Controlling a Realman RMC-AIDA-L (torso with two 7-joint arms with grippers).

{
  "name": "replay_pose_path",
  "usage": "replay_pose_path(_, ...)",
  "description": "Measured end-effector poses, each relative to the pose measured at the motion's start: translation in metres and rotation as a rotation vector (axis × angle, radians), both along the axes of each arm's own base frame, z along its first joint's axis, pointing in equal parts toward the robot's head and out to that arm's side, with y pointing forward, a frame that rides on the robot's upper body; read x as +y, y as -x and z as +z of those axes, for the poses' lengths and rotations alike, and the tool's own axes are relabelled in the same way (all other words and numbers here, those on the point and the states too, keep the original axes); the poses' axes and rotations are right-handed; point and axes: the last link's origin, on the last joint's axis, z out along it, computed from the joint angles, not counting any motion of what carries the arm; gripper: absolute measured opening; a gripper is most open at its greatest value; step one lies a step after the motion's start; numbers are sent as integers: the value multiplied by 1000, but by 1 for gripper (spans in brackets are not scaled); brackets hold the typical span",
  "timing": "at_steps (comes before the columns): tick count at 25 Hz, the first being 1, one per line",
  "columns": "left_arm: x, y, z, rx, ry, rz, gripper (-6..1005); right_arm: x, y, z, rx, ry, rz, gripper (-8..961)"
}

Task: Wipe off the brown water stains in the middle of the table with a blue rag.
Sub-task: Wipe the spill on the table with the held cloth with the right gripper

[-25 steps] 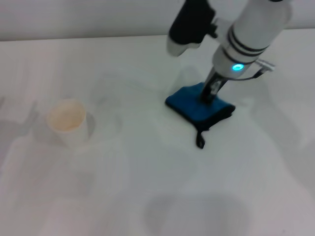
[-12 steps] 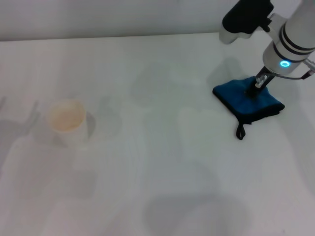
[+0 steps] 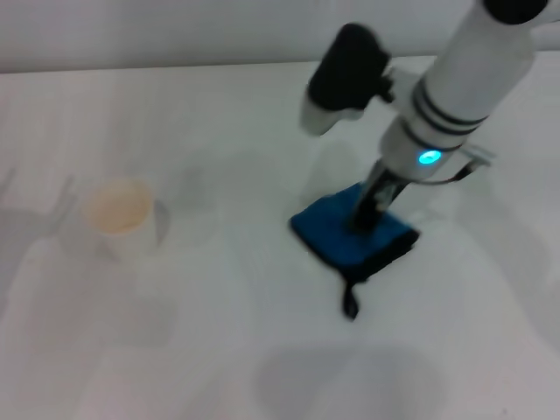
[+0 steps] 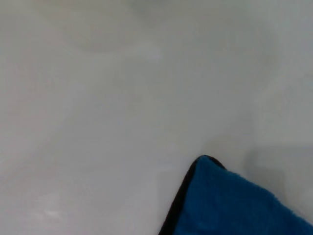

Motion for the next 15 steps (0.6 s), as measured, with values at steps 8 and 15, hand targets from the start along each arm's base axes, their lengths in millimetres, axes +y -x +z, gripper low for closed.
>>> replay_pose_path(8,-3,1,-1,-2,2,1,881,-25,25,-25,18,142,66,24)
replay_pose_path(15,-4,1,-1,-4,2,2,881,-2,3,0,-30,2,16,24)
